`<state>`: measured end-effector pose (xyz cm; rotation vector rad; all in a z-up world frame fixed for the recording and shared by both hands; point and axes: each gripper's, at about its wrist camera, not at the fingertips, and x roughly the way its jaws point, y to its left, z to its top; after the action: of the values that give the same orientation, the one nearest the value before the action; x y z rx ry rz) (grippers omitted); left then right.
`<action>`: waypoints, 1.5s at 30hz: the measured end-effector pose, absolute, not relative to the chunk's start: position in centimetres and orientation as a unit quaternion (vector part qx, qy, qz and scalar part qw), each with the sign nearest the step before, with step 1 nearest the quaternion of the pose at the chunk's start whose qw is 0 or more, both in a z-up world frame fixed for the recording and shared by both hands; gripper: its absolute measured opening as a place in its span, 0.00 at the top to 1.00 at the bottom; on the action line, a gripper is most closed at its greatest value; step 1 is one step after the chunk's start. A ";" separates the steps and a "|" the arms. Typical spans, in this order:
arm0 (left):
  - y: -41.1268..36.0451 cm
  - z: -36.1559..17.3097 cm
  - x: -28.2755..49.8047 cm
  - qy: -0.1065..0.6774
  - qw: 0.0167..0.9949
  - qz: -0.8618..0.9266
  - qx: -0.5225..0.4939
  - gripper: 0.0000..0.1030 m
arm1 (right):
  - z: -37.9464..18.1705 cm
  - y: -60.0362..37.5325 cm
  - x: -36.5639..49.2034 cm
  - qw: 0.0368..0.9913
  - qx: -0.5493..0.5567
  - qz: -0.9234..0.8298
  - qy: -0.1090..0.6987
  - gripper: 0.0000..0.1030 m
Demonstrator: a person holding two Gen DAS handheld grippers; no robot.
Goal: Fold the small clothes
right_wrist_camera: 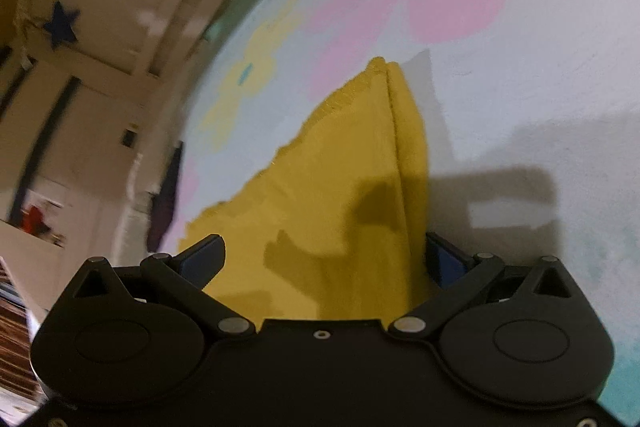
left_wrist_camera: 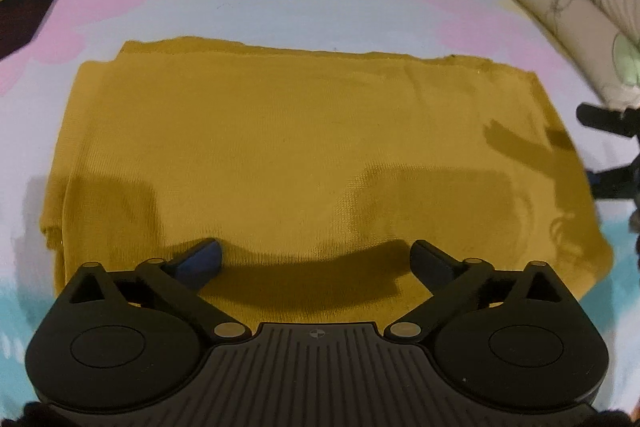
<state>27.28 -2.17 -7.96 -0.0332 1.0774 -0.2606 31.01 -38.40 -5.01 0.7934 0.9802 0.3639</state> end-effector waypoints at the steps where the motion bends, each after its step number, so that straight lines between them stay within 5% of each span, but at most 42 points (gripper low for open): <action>1: -2.4 -8.0 27.3 0.511 0.851 -0.122 -0.011 0.01 | -5.0 -38.3 31.1 0.793 0.365 0.176 0.455 0.00; 11: -3.8 -8.4 26.9 0.507 0.857 -0.092 0.018 0.01 | -4.7 -36.4 31.3 0.798 0.327 0.204 0.463 0.00; 13: -3.8 -8.3 27.0 0.510 0.855 -0.090 0.018 0.01 | -4.9 -36.2 31.5 0.789 0.331 0.208 0.474 0.13; 17: -3.5 -7.4 27.4 0.509 0.857 -0.083 -0.006 0.04 | -5.5 -36.0 31.7 0.782 0.315 0.193 0.502 0.68; 18: -3.4 -6.8 27.5 0.501 0.861 -0.086 -0.014 0.07 | -5.6 -36.1 31.7 0.781 0.315 0.189 0.505 0.73; 33: -7.9 -7.7 31.5 0.483 0.874 -0.060 0.017 0.07 | -3.1 -35.0 31.2 0.805 0.269 0.144 0.509 0.75; 45: 0.2 -3.1 31.5 0.449 0.890 -0.034 -0.067 0.12 | 0.6 -31.0 31.7 0.812 0.281 0.181 0.479 0.78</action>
<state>31.49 0.19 -3.15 -0.1395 0.9334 -0.0699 31.69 -31.01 0.58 0.6011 1.0219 0.3859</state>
